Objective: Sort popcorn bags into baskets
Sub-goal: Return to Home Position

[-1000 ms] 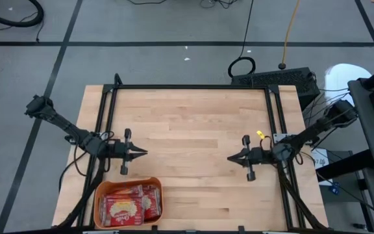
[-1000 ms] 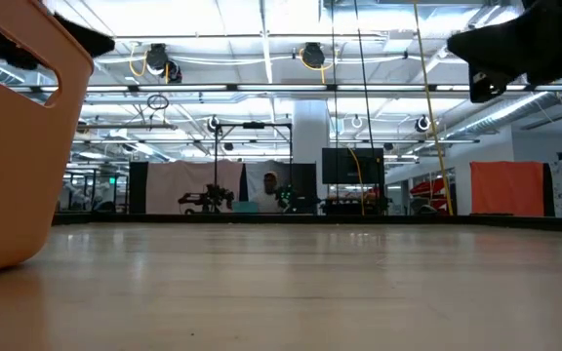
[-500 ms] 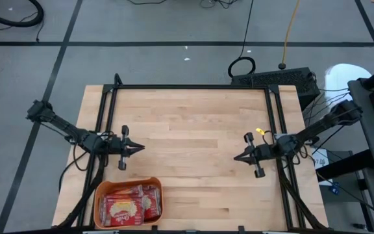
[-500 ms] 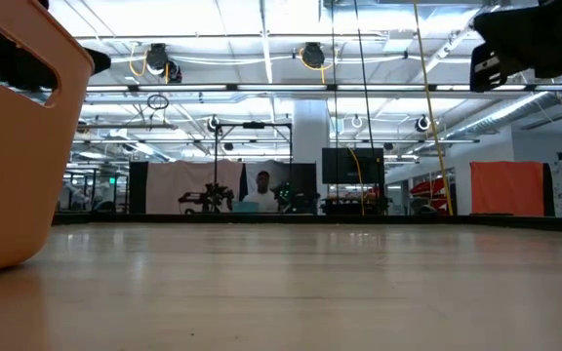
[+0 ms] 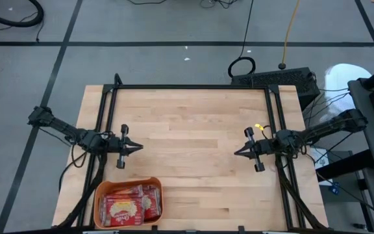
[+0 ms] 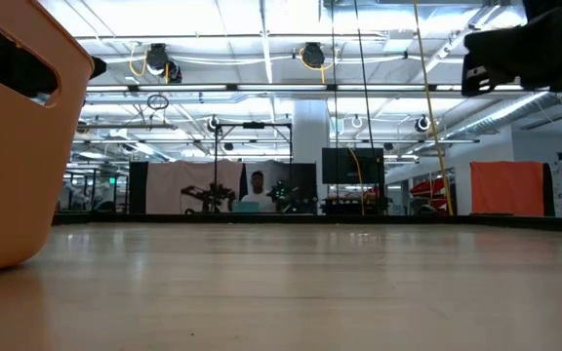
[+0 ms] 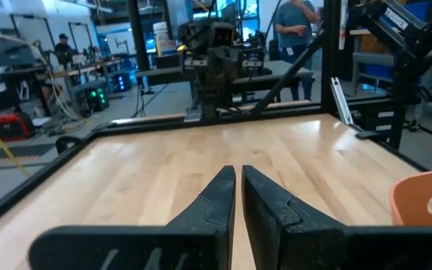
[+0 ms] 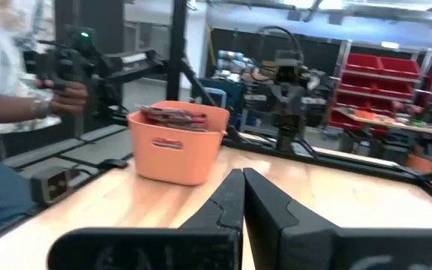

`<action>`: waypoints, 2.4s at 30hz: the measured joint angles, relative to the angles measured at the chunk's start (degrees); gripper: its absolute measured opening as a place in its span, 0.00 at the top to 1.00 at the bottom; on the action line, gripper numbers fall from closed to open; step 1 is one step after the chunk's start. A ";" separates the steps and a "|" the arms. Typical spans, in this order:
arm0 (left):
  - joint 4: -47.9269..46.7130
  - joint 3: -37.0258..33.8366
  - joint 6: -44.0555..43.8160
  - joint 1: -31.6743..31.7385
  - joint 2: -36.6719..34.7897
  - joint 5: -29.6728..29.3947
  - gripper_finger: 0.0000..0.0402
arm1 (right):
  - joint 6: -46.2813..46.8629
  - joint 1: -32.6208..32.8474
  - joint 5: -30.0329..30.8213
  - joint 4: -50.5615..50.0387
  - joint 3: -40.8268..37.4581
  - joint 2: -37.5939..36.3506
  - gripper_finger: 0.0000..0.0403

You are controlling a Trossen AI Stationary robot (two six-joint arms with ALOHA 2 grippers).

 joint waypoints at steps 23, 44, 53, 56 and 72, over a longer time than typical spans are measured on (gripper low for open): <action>-5.13 0.02 0.39 25.88 -1.35 22.60 0.92 | 0.24 -7.64 -0.02 -7.98 -0.09 -1.96 1.00; -15.93 0.09 0.48 25.47 -14.85 23.35 0.98 | 1.70 -7.64 -0.08 -35.70 -0.09 -31.69 1.00; -15.97 0.09 0.74 25.58 -15.16 22.93 0.97 | -0.66 -7.64 0.00 -37.14 -0.09 -34.82 1.00; -15.97 0.09 1.49 25.58 -15.16 22.68 0.98 | -0.65 -7.64 0.09 -38.20 -0.09 -34.83 1.00; -16.13 0.09 1.07 25.58 -15.16 21.96 0.98 | 0.26 -8.78 1.66 -38.30 -0.09 -34.73 1.00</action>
